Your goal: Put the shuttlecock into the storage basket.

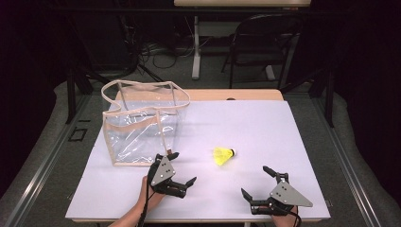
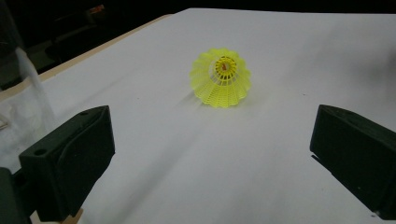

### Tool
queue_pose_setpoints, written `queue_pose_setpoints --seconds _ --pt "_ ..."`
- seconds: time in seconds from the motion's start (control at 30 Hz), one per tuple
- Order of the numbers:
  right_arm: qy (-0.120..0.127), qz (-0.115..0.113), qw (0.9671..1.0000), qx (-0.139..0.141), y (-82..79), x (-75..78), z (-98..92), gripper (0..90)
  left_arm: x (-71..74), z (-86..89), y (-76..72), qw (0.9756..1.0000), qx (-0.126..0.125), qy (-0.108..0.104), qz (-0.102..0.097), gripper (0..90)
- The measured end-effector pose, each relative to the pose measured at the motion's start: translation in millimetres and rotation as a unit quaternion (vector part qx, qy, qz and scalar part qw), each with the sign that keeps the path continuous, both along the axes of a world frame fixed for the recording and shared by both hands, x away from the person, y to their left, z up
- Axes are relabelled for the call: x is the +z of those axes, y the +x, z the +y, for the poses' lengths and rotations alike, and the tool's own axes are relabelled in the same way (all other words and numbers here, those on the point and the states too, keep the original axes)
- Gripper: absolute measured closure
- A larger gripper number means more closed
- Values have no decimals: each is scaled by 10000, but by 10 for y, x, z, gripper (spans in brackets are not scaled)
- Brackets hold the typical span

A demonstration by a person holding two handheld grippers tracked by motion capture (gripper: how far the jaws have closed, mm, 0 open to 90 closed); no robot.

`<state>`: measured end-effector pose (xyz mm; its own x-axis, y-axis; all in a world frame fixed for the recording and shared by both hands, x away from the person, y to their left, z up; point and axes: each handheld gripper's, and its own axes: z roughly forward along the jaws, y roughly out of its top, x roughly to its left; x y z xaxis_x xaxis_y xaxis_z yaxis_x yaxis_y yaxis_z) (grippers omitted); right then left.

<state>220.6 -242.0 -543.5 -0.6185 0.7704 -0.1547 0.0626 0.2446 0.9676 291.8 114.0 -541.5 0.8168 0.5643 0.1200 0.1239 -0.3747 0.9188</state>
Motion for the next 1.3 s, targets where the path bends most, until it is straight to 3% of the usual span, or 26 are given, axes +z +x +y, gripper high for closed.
queue_pose_setpoints --seconds 0.93,1.3 --pt "-3 82 10000 21 12 -6 -12 3 -10 -597 220 9983 104 315 475 0" --pt "4 98 10000 7 14 -8 -16 4 -25 -846 259 9960 91 599 659 20"
